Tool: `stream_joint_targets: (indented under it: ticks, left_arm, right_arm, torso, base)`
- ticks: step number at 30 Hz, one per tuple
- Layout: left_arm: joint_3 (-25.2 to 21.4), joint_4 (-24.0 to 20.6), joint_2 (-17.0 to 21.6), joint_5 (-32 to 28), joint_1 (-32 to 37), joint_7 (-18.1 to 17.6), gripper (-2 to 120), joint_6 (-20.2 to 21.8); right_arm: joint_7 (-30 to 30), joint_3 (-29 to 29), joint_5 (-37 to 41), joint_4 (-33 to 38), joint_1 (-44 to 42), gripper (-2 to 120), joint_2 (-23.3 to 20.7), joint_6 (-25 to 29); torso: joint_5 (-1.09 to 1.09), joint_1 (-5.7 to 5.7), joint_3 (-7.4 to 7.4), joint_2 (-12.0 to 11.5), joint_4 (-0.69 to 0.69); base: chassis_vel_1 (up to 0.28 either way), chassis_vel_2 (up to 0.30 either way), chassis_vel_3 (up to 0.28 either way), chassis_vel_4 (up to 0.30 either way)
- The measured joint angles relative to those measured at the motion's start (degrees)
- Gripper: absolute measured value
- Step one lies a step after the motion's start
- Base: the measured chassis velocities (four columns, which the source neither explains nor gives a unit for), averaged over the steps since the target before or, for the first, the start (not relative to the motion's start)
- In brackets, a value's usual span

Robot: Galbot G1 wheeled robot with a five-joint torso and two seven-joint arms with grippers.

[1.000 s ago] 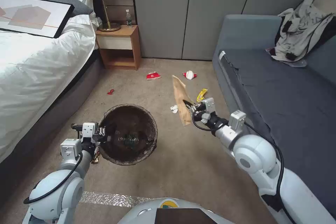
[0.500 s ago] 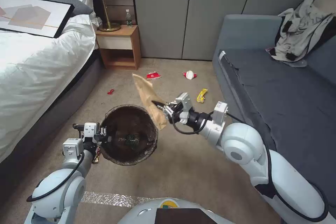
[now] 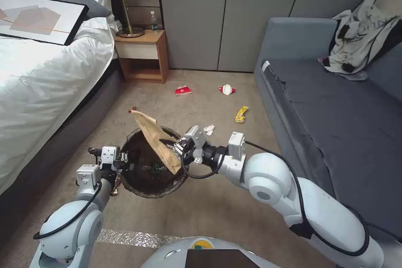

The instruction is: Pick up the trash bin, then pick up the garbage from the floor and place it into the trash bin.

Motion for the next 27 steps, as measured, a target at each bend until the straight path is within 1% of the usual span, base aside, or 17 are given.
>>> stream_joint_targets:
  ticks: [2,5,6,7,9,10,13,14,15,18,19,21,23,24,25,26,27]
  left_arm:
    - [0.00,0.03,0.00,-0.02,-0.03,-0.01,3,0.00]
    - [-0.05,0.04,-0.02,-0.19,-0.19,-0.03,3,0.02]
    - [-0.05,0.04,-0.02,-0.19,-0.19,-0.03,3,0.02]
    - [-0.05,0.03,-0.02,-0.23,-0.25,-0.03,3,0.02]
    - [-0.05,0.04,0.00,-0.29,-0.34,-0.04,3,0.02]
    - [-0.05,0.04,0.00,-0.29,-0.34,-0.04,3,0.02]
    - [-0.05,0.04,0.06,-0.36,-0.41,-0.05,3,0.02]
    - [-0.05,0.04,0.08,-0.40,-0.43,-0.05,3,0.02]
    - [-0.05,0.04,0.08,-0.40,-0.43,-0.05,3,0.02]
    - [-0.10,0.04,0.12,-0.45,-0.46,-0.04,3,0.03]
    - [-0.10,0.04,0.12,-0.45,-0.46,-0.04,3,0.03]
    - [-0.12,0.07,0.11,-0.46,-0.52,-0.04,3,0.02]
    - [-0.13,0.08,0.06,-0.46,-0.54,-0.04,3,0.03]
    - [-0.13,0.08,0.06,-0.46,-0.54,-0.04,3,0.03]
    - [-0.14,0.08,0.04,-0.46,-0.55,-0.03,3,0.02]
    - [-0.14,0.08,0.04,-0.46,-0.55,-0.03,3,0.02]
    - [-0.16,0.10,0.01,-0.45,-0.58,-0.03,3,0.02]
  right_arm:
    - [0.37,-0.97,-0.15,-0.29,0.43,-2,0.16,-0.16]
    - [1.89,-3.52,-1.38,-1.60,1.12,7,0.71,-1.36]
    - [1.89,-3.52,-1.38,-1.60,1.12,7,0.71,-1.36]
    - [2.21,-3.76,-1.59,-1.82,1.12,14,0.83,-1.49]
    - [2.59,-4.04,-1.80,-2.09,1.14,22,0.97,-1.61]
    - [2.59,-4.04,-1.80,-2.09,1.14,22,0.97,-1.61]
    - [2.87,-4.13,-2.09,-2.28,1.11,34,0.97,-1.68]
    - [2.90,-4.13,-2.18,-2.28,0.97,41,0.96,-1.68]
    - [2.90,-4.13,-2.18,-2.28,0.97,41,0.96,-1.68]
    - [2.92,-4.12,-2.24,-2.26,0.78,55,1.03,-1.68]
    - [2.92,-4.12,-2.24,-2.26,0.78,55,1.03,-1.68]
    - [2.96,-4.14,-2.27,-2.25,0.81,66,1.16,-1.68]
    - [3.04,-4.04,-2.27,-2.17,0.84,72,1.23,-1.65]
    - [3.04,-4.04,-2.27,-2.17,0.84,72,1.23,-1.65]
    - [3.05,-3.62,-2.26,-2.04,0.88,79,1.30,-1.62]
    - [3.05,-3.62,-2.26,-2.04,0.88,79,1.30,-1.62]
    - [3.06,-2.61,-2.16,-1.67,0.89,85,1.39,-1.44]
  torso:
    - [0.00,0.00,0.00,0.00,0.00]
    - [0.01,0.00,0.00,0.00,0.00]
    - [0.01,0.00,0.00,0.00,0.00]
    - [0.01,0.00,0.00,0.00,0.00]
    - [0.01,0.00,0.00,0.00,0.00]
    - [0.01,0.00,0.00,0.00,0.00]
    - [0.01,0.00,0.00,0.00,0.00]
    - [0.01,0.00,0.00,0.00,0.00]
    - [0.01,0.00,0.00,0.00,0.00]
    - [0.01,0.00,0.00,0.00,0.00]
    - [0.01,0.00,0.00,0.00,0.00]
    - [0.01,0.00,0.00,0.00,0.00]
    - [0.01,0.00,0.00,0.00,0.00]
    - [0.01,0.00,0.00,0.00,0.00]
    - [0.01,0.00,0.00,0.00,0.00]
    - [0.01,0.00,0.00,0.00,0.00]
    - [0.01,0.00,0.00,0.00,0.00]
  base:
    - [0.000,0.000,0.000,0.000]
    - [0.000,0.000,0.000,0.000]
    - [0.000,0.000,0.000,0.000]
    - [0.000,0.000,0.000,0.000]
    - [0.000,0.000,0.000,0.000]
    - [0.000,0.000,0.000,0.000]
    - [0.000,0.000,0.000,0.000]
    - [0.000,0.000,0.000,0.000]
    - [0.000,0.000,0.000,0.000]
    - [0.000,0.000,0.000,0.000]
    - [0.000,0.000,0.000,0.000]
    - [0.000,0.000,0.000,0.000]
    - [0.000,0.000,0.000,0.000]
    - [0.000,0.000,0.000,0.000]
    - [0.000,0.000,0.000,0.000]
    - [0.000,0.000,0.000,0.000]
    - [0.000,0.000,0.000,0.000]
